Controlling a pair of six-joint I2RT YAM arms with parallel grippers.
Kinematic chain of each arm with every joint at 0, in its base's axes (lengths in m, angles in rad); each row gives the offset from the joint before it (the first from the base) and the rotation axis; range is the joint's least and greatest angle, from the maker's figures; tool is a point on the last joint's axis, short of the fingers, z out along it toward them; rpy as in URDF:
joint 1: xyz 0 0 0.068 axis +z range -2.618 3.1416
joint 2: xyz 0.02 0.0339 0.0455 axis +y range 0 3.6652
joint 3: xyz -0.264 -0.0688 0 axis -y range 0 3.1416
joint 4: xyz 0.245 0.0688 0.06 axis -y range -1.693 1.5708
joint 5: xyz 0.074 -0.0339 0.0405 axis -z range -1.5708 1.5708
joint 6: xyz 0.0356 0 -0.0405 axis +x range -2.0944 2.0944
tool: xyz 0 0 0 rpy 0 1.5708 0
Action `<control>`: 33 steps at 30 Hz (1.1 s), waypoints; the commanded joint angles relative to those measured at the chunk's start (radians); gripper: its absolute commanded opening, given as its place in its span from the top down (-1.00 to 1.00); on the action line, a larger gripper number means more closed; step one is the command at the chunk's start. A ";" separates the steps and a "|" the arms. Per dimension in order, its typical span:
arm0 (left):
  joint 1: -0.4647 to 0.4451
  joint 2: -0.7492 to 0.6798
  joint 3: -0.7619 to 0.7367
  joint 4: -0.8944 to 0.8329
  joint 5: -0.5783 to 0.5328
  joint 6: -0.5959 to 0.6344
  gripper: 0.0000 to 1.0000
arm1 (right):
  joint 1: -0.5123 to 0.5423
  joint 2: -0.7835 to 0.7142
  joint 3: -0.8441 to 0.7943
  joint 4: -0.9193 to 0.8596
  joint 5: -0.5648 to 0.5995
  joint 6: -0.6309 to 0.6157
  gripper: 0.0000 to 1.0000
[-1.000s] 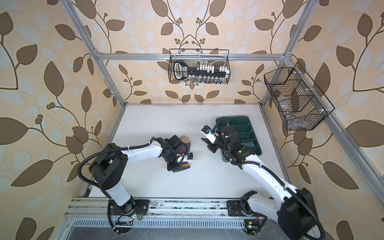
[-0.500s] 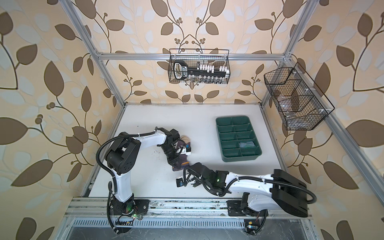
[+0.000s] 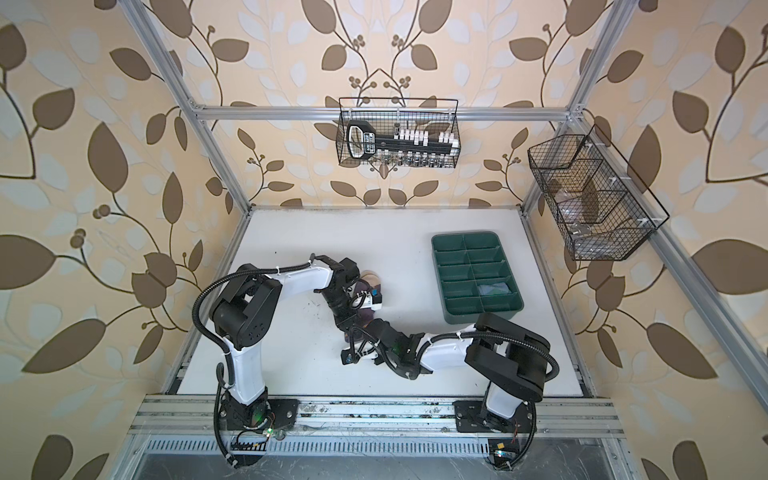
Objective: Roll the socks
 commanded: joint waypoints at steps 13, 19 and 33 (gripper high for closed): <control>0.003 -0.095 -0.020 0.033 -0.036 -0.033 0.41 | -0.026 0.026 0.075 -0.305 -0.077 0.065 1.00; 0.003 -0.260 -0.033 0.076 -0.074 -0.105 0.20 | -0.040 -0.009 0.142 -0.606 -0.165 0.162 1.00; 0.103 -1.021 -0.208 0.338 -0.718 -0.234 -0.34 | -0.200 0.102 0.464 -1.061 -0.516 0.218 1.00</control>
